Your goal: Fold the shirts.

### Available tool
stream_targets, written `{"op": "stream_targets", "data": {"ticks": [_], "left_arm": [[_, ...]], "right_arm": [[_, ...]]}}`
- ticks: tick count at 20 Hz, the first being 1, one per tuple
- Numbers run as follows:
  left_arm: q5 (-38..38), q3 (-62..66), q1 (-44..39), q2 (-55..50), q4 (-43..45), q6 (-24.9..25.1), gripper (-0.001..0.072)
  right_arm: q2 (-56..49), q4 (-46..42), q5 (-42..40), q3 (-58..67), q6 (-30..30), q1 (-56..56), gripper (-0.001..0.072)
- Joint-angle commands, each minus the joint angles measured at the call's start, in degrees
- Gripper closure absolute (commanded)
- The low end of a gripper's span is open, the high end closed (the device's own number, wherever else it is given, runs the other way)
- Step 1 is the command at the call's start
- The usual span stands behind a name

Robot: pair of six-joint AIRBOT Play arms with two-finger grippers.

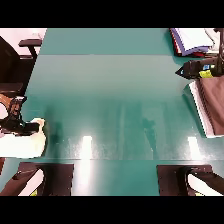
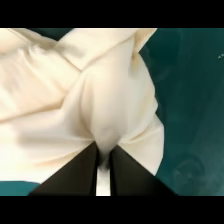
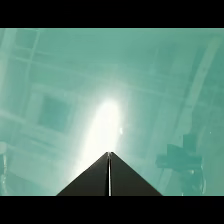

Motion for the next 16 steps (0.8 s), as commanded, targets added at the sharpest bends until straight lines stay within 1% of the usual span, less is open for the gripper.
{"op": "stream_targets", "data": {"ticks": [1, 3, 6, 8, 9, 11, 14, 16], "left_arm": [[-1.3, 5.3, 0.0, 0.3, 0.1, -0.5, 0.0679], [-4.0, 15.7, 0.0, 0.3, -3.7, 0.3, 0.068], [-6.4, 34.1, 0.0, 0.2, -16.2, 3.1, 0.068], [-6.2, 44.0, 0.0, 0.2, -25.1, 4.6, 0.0681], [-5.7, 47.7, -0.8, 0.2, -27.5, 4.6, 0.0681], [-2.9, 53.2, -6.3, -0.1, -27.6, 6.2, 0.0681], [5.2, 54.5, -18.7, -0.8, -26.6, 7.6, 0.0682], [5.5, 54.5, -26.4, -4.2, -25.2, 7.5, 0.0681]], "right_arm": [[0.0, 0.5, -0.7, 0.0, 0.0, 0.0, 0.0694], [0.0, 0.5, -0.5, 2.5, 0.0, 0.1, 0.0694], [0.0, 0.4, -0.8, 9.2, 0.0, 0.1, 0.0694], [0.0, 0.2, -1.3, 13.7, 0.0, 0.0, 0.0694], [0.0, 0.1, -1.8, 15.5, 0.0, 0.0, 0.0694], [0.0, -0.1, -3.3, 18.8, 0.0, 0.0, 0.0695], [0.0, -0.1, -4.3, 22.1, 0.0, -0.1, 0.0694], [0.0, -0.2, -4.6, 23.6, 0.0, -0.2, 0.0694]]}}
